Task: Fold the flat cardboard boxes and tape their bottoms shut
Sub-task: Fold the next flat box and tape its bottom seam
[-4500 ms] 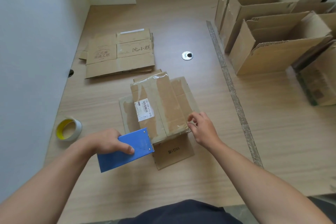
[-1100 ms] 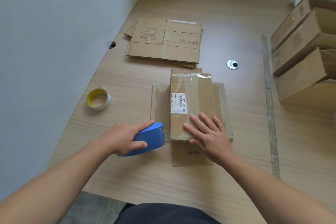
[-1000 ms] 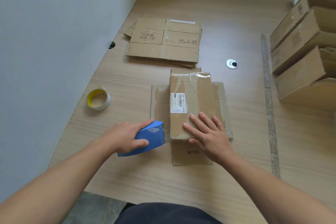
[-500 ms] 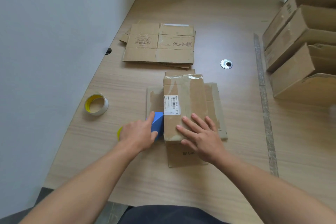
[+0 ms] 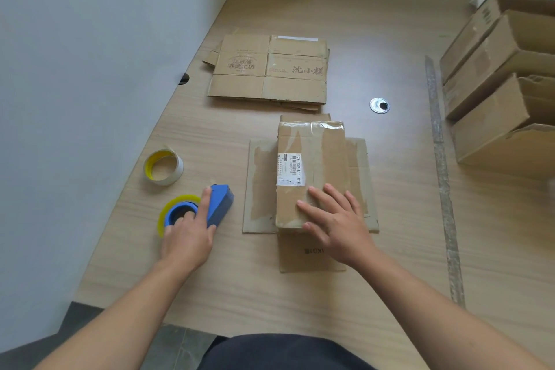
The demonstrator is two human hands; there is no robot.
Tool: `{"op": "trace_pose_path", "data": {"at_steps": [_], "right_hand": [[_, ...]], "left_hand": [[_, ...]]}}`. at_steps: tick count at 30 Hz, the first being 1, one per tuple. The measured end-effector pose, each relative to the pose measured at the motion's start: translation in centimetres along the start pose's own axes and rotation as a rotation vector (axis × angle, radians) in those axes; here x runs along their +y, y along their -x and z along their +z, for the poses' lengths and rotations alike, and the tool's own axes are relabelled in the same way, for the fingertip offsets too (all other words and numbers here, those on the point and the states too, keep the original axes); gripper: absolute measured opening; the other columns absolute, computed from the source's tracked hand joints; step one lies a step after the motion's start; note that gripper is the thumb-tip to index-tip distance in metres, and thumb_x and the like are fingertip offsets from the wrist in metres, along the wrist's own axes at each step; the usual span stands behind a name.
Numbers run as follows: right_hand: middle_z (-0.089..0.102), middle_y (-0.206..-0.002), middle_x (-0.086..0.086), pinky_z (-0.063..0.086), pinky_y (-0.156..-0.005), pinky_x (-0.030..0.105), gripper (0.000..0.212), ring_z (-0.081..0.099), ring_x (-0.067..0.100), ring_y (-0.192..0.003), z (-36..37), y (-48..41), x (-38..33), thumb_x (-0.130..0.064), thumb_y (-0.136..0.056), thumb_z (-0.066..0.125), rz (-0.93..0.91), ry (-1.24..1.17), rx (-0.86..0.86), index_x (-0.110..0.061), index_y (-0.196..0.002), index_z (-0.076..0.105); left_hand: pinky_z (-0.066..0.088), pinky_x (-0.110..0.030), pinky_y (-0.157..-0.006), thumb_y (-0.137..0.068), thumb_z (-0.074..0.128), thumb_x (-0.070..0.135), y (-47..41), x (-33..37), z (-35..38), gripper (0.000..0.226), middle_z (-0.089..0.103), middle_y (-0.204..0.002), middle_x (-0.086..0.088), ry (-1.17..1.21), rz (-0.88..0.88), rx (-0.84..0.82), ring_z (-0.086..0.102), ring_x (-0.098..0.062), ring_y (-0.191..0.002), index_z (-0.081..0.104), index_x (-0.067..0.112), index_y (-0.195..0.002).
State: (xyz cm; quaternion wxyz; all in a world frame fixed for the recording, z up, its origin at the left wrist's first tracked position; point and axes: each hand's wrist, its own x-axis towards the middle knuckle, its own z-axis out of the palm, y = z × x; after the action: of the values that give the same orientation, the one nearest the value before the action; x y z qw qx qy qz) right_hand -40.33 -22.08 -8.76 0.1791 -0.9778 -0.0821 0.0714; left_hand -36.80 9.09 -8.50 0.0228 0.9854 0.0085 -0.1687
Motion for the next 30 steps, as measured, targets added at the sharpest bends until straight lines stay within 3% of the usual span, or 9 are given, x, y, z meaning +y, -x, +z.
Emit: {"op": "trace_pose_path", "data": {"at_steps": [3, 5, 8, 12, 14, 16, 21, 24, 30], "right_hand": [[0.026, -0.161, -0.011, 0.0, -0.122, 0.041, 0.049, 0.002, 0.019, -0.153, -0.6, 0.1, -0.2, -0.044, -0.097, 0.057, -0.002, -0.122, 0.069, -0.04, -0.145, 0.045], [0.031, -0.159, -0.005, 0.013, -0.12, 0.044, 0.051, 0.009, 0.024, -0.152, -1.2, 0.4, 0.0, -0.034, -0.095, 0.065, 0.063, -0.256, 0.223, -0.032, -0.143, 0.05], [0.031, -0.159, -0.006, 0.017, -0.12, 0.034, 0.057, 0.017, 0.017, -0.15, -1.9, 1.1, 0.7, -0.032, -0.095, 0.064, 0.346, -0.523, 0.358, -0.03, -0.148, 0.043], [0.031, -0.159, -0.01, 0.024, -0.12, 0.032, 0.067, 0.029, 0.011, -0.146, -1.2, 1.9, 0.7, -0.036, -0.098, 0.059, 0.588, -0.829, 0.216, -0.029, -0.156, 0.025], [0.029, -0.159, -0.012, 0.022, -0.113, 0.022, 0.068, 0.028, 0.01, -0.146, -0.3, 2.1, 0.1, -0.037, -0.101, 0.054, 0.638, -0.878, 0.167, -0.032, -0.158, 0.017], [0.027, -0.16, -0.009, 0.023, -0.11, 0.023, 0.066, 0.027, 0.013, -0.147, 0.3, 1.9, -0.3, -0.038, -0.103, 0.048, 0.698, -0.899, 0.184, -0.034, -0.158, 0.012], [0.031, -0.16, -0.002, 0.027, -0.112, 0.029, 0.063, 0.031, 0.018, -0.146, 0.9, 1.7, -0.4, -0.041, -0.104, 0.045, 0.735, -0.861, 0.196, -0.029, -0.158, 0.015], [0.029, -0.161, -0.004, 0.026, -0.11, 0.026, 0.064, 0.03, 0.016, -0.147, 0.9, 1.6, 0.0, -0.04, -0.104, 0.045, 0.728, -0.87, 0.175, -0.029, -0.158, 0.014], [0.025, -0.162, -0.007, 0.028, -0.113, 0.034, 0.072, 0.029, 0.019, -0.147, 0.8, 1.4, -0.1, -0.047, -0.102, 0.045, 0.706, -0.884, 0.101, -0.032, -0.158, 0.002]], "left_hand": [[0.045, -0.041, -0.093, -0.099, 0.043, 0.049, 0.0, 0.7, -0.8, 0.084, 0.052, -0.125, -0.01, 0.037, -0.056, -0.068, 0.052, -0.028, -0.11, -0.021, 0.036, -0.153], [0.04, -0.043, -0.101, -0.097, 0.049, 0.047, 0.5, 1.5, -1.8, 0.077, 0.044, -0.14, -0.012, 0.056, -0.073, 0.047, 0.043, -0.032, -0.124, 0.006, 0.03, -0.158], [0.034, -0.041, -0.109, -0.094, 0.061, 0.036, 1.9, 4.1, -2.5, 0.064, 0.043, -0.149, -0.012, 0.336, 0.121, 0.197, 0.041, -0.031, -0.133, 0.038, 0.015, -0.15], [0.035, -0.02, -0.107, -0.097, 0.06, 0.035, 3.9, 9.7, -1.2, 0.055, 0.055, -0.141, 0.007, 0.741, 0.221, -0.125, 0.047, -0.013, -0.135, 0.045, 0.02, -0.147], [0.036, -0.015, -0.103, -0.098, 0.059, 0.035, 4.2, 11.8, -0.3, 0.054, 0.057, -0.136, 0.015, 0.929, 0.104, -0.181, 0.049, -0.007, -0.133, 0.042, 0.027, -0.149], [0.033, -0.022, -0.11, -0.099, 0.057, 0.037, 4.2, 13.1, 0.4, 0.064, 0.048, -0.147, 0.012, 1.047, -0.028, -0.2, 0.042, -0.007, -0.138, 0.028, 0.027, -0.156], [0.033, -0.032, -0.113, -0.098, 0.051, 0.049, 3.0, 14.7, 1.3, 0.07, 0.043, -0.153, 0.001, 0.979, -0.147, -0.153, 0.039, -0.019, -0.141, 0.019, 0.031, -0.157], [0.031, -0.033, -0.112, -0.096, 0.053, 0.053, 2.5, 15.6, 1.3, 0.073, 0.048, -0.149, -0.007, 0.915, -0.183, -0.095, 0.038, -0.024, -0.14, 0.026, 0.023, -0.156], [0.034, -0.037, -0.113, -0.1, 0.047, 0.048, 1.5, 16.0, 1.0, 0.056, 0.054, -0.144, -0.003, 0.917, -0.237, -0.031, 0.041, -0.026, -0.138, 0.045, 0.019, -0.148]]}}
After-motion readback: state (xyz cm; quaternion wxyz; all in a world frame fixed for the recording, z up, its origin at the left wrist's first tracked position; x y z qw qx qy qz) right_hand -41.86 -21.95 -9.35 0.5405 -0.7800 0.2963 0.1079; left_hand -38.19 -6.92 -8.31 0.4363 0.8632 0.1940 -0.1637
